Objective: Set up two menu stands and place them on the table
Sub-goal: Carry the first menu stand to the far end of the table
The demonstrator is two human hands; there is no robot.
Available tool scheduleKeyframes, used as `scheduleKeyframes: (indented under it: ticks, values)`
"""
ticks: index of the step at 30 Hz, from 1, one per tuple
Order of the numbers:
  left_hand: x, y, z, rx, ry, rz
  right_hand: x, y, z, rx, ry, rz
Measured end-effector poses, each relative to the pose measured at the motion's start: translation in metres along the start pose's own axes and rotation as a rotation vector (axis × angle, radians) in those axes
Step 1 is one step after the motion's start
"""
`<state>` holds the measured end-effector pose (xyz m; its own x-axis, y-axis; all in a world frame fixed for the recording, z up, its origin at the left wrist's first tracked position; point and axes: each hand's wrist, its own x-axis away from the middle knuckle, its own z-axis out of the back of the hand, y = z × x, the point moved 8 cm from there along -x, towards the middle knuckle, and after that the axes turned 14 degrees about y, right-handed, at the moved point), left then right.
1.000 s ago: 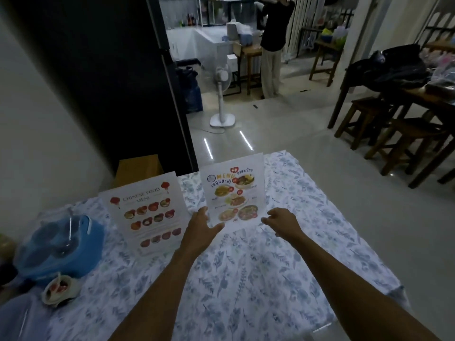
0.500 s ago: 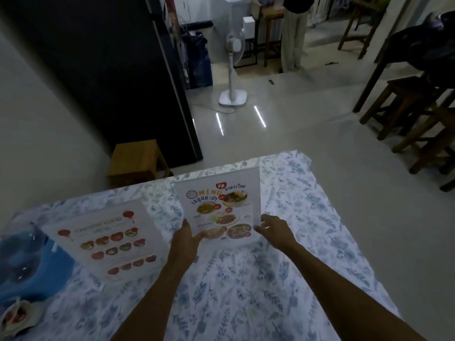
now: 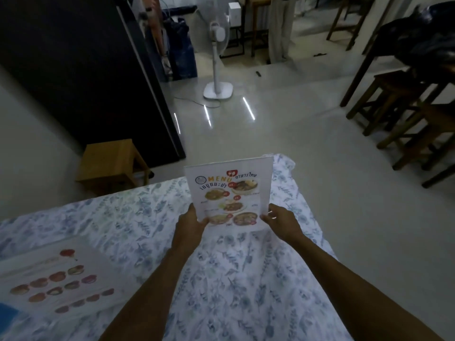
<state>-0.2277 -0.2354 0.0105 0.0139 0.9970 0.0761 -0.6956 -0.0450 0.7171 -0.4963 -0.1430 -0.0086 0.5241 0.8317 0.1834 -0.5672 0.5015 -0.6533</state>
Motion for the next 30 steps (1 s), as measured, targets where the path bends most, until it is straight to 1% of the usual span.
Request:
scheduleKeyframes:
  ticks: [8, 13, 23, 30]
  values:
    - [-0.029, 0.065, -0.075, 0.014, -0.049, -0.096, -0.053, 0.055, 0.052, 0.056, 0.137, -0.071]
    - [-0.049, 0.09, -0.106, 0.071, -0.055, -0.124, -0.091, 0.071, 0.069, 0.092, 0.22, -0.068]
    - [-0.108, 0.119, -0.124, 0.15, 0.012, -0.126, -0.166, 0.05, 0.072, 0.052, 0.277, -0.019]
    - [-0.147, 0.128, -0.13, 0.166, 0.042, -0.119, -0.207, 0.033, 0.07, 0.114, 0.295, 0.04]
